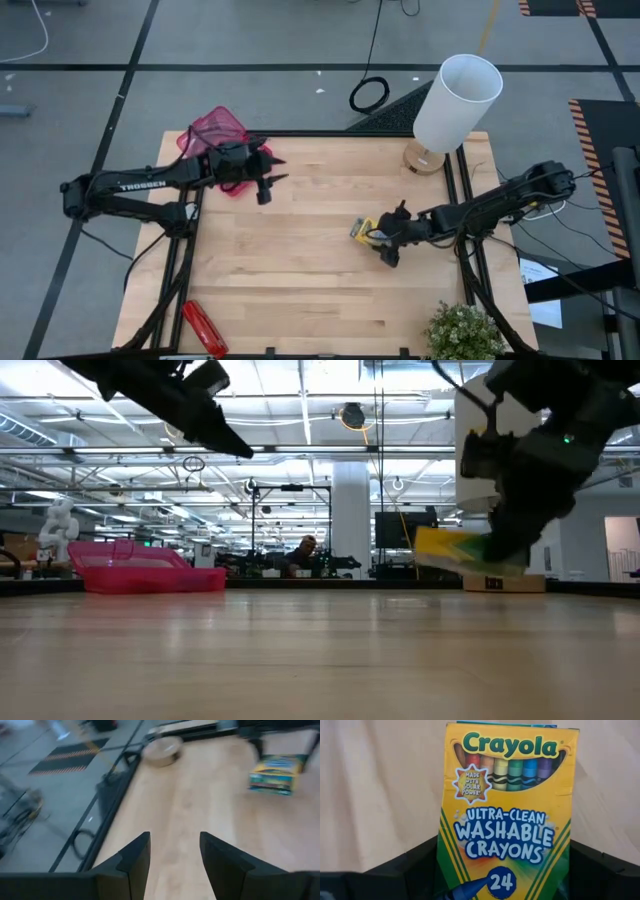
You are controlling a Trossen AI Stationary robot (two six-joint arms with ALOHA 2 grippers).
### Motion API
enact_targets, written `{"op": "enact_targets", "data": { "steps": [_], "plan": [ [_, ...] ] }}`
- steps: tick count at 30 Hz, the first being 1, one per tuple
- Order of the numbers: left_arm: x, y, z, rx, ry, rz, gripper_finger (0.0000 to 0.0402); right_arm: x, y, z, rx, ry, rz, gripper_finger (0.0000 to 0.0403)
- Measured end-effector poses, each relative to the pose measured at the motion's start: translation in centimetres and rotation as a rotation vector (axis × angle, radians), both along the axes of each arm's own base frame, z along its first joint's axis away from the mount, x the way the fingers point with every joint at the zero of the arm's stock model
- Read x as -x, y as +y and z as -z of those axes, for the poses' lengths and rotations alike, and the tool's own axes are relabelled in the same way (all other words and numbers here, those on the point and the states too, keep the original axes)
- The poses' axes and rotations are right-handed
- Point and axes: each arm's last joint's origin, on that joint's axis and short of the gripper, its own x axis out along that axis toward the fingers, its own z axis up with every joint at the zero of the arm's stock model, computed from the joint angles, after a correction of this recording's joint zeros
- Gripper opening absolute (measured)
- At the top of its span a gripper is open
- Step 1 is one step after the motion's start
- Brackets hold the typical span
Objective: Pack school essentials
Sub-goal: Put the crayon box into the pink supply box
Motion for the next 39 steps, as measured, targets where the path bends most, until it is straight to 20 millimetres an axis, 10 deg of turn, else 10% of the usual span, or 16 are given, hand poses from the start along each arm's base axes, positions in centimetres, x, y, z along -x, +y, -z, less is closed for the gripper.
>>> {"op": "enact_targets", "data": {
  "steps": [14, 25, 39],
  "plan": [
    [-4.7, -6.4, 1.1, -0.247, -0.057, 0.311, 0.0248, -2.0, -1.8, -2.5, -0.094, -0.273, -0.097, 0.0325],
    [-9.6, -12.2, 6.1, -0.557, -0.066, 0.426, 0.0296, -2.3, -5.4, -2.7, -0.274, -0.302, -0.111, 0.0325],
    [-15.5, -13.4, 9.6, -0.713, 0.049, 0.36, 0.0296, -2.2, -7.0, -2.7, -0.273, -0.31, -0.103, 0.0325]
  ]
}}
